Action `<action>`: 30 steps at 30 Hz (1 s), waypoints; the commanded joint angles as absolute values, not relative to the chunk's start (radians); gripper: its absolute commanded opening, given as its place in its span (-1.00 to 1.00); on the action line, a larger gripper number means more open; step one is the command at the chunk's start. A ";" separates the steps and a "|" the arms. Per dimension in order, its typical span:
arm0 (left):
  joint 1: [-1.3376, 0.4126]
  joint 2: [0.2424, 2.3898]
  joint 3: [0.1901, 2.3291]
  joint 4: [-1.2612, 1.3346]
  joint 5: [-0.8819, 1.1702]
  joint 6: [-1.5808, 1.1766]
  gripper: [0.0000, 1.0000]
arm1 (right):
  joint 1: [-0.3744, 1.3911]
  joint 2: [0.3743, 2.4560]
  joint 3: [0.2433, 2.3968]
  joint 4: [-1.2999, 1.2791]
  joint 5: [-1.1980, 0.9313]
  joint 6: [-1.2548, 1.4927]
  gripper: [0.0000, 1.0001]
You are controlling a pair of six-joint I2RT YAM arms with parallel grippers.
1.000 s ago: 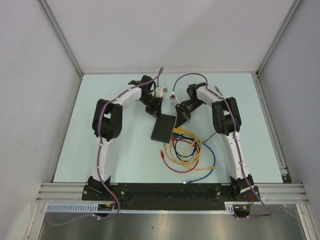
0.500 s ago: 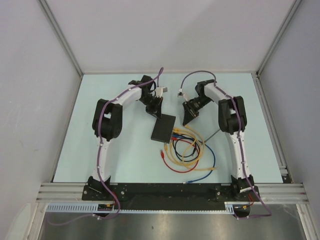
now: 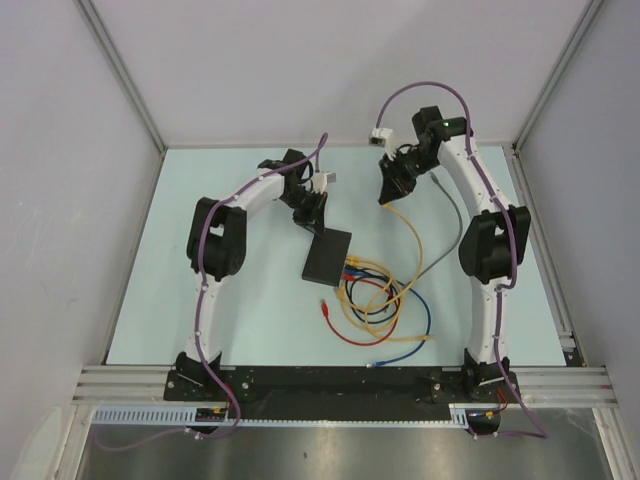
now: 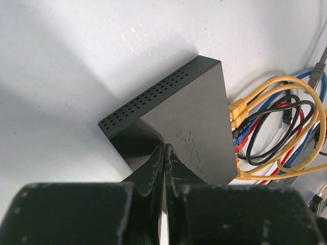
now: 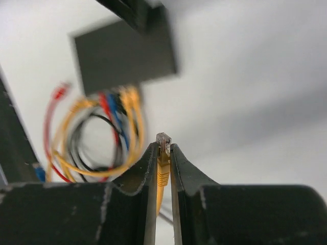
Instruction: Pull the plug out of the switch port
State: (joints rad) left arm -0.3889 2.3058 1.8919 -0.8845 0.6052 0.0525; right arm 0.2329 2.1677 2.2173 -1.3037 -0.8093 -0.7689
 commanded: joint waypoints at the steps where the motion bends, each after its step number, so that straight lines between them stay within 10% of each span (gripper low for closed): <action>1: -0.396 2.341 1.907 -0.873 0.566 0.060 -0.88 | 0.186 2.221 2.109 -1.160 -0.450 -0.675 -0.92; 26: -0.391 2.338 1.901 -0.877 0.557 0.063 -0.85 | 0.134 2.448 2.253 -0.703 0.091 -1.062 -0.89; 30: -0.387 2.332 1.904 -0.879 0.554 0.066 -0.82 | 0.123 2.448 2.284 -0.666 0.086 -0.977 -0.12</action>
